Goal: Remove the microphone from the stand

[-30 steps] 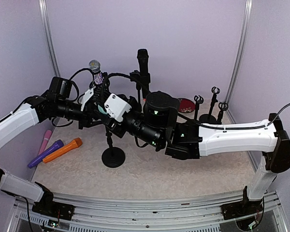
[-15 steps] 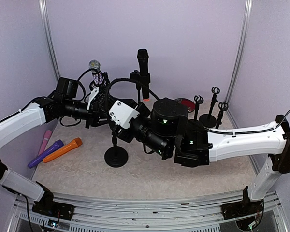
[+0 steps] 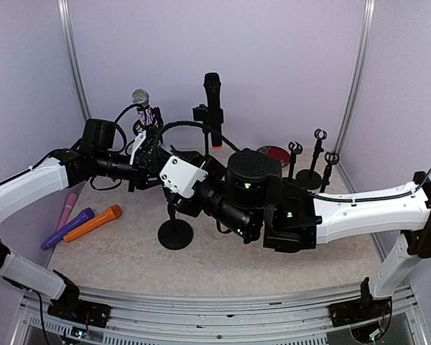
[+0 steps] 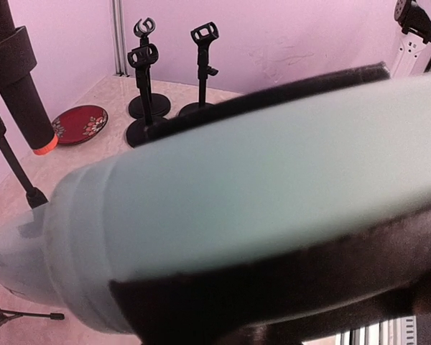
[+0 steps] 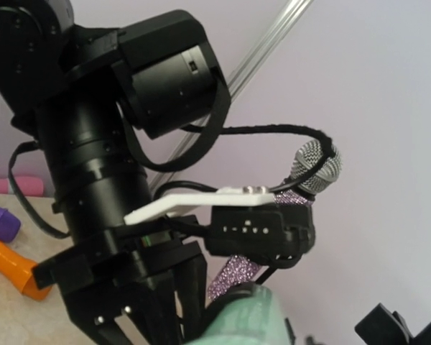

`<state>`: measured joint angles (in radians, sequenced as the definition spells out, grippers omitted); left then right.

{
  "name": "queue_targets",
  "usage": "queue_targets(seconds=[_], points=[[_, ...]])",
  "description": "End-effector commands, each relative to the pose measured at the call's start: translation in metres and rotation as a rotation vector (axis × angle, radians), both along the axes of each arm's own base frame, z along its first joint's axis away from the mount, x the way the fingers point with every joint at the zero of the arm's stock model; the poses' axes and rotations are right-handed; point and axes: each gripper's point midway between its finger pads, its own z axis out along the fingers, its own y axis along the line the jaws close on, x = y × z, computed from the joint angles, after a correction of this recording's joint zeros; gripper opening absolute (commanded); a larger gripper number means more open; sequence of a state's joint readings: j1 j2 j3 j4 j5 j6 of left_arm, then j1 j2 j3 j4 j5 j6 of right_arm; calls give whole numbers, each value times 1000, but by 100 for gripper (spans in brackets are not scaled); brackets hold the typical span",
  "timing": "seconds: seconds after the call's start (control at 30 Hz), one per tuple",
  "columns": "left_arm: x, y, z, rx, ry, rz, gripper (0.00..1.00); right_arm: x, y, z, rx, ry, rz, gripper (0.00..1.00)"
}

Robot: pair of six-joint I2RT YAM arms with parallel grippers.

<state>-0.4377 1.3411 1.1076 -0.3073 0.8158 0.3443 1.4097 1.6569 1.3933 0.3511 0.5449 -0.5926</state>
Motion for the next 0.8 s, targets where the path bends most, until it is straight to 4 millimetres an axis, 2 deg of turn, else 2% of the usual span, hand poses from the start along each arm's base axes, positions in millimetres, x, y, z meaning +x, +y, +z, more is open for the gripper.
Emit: queue_targets(seconds=[0.0, 0.27, 0.4, 0.47, 0.5, 0.53, 0.57, 0.6, 0.63, 0.77], points=[[70, 52, -39, 127, 27, 381, 0, -85, -31, 112, 308, -46, 239, 3], [70, 49, -41, 125, 25, 377, 0, -100, -37, 124, 335, -44, 269, 1], [62, 44, -36, 129, 2, 334, 0, -100, -37, 121, 326, -36, 257, 0], [54, 39, -27, 126, -23, 281, 0, -96, -38, 119, 325, -29, 232, 0], [49, 37, -22, 121, -30, 256, 11, -94, -40, 119, 329, -23, 221, 0], [44, 36, -16, 118, -31, 230, 36, -91, -40, 116, 328, -13, 210, 0], [39, 35, -10, 118, -35, 209, 66, -88, -40, 114, 328, 1, 200, 0], [32, 36, -5, 125, -32, 189, 89, -84, -39, 111, 326, 19, 192, 0], [26, 38, 2, 132, -51, 171, 98, -79, -37, 107, 319, 48, 189, 0], [2, 60, 20, 192, -168, 119, 99, -61, -28, 88, 295, 154, 175, 0]])
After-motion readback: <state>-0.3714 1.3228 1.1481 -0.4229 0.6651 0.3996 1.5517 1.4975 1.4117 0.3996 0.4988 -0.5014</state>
